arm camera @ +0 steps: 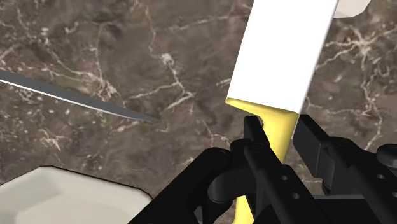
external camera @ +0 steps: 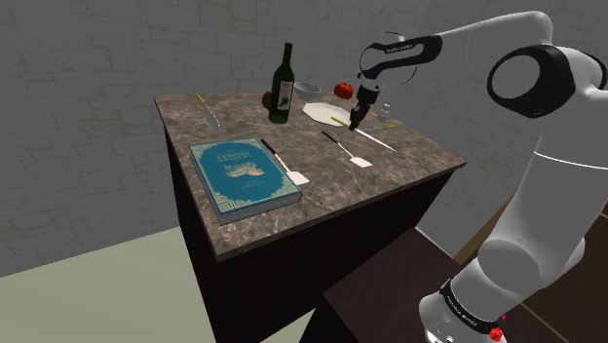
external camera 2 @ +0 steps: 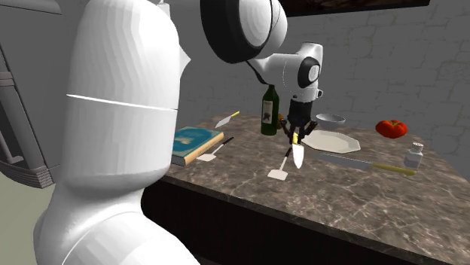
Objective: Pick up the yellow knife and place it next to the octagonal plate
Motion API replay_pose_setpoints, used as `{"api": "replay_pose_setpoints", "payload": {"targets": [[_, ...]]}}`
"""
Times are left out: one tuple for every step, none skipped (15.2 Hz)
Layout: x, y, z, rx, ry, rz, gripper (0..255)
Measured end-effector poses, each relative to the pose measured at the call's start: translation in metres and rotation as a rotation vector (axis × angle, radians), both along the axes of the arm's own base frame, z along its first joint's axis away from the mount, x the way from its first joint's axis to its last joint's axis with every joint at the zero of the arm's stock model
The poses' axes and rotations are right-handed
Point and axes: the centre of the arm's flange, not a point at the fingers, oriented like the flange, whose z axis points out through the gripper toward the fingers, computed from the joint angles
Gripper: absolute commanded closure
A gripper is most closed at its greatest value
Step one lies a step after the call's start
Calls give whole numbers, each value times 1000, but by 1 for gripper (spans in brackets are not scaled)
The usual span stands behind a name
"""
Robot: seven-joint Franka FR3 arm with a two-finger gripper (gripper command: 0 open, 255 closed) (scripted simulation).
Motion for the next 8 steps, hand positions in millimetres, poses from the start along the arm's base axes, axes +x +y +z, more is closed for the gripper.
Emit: {"api": "replay_pose_setpoints", "payload": {"targets": [[3,-13,-2,0,0,0,255],[6,-26,1,0,0,0,255],[7,-39,0,0,0,0,255],[8,-53,3,0,0,0,255],[7,-65,2,0,0,0,255],[11,-79,-1,0,0,0,255],[9,-92,-1,0,1,0,255],[11,-106,1,0,0,0,255]]}}
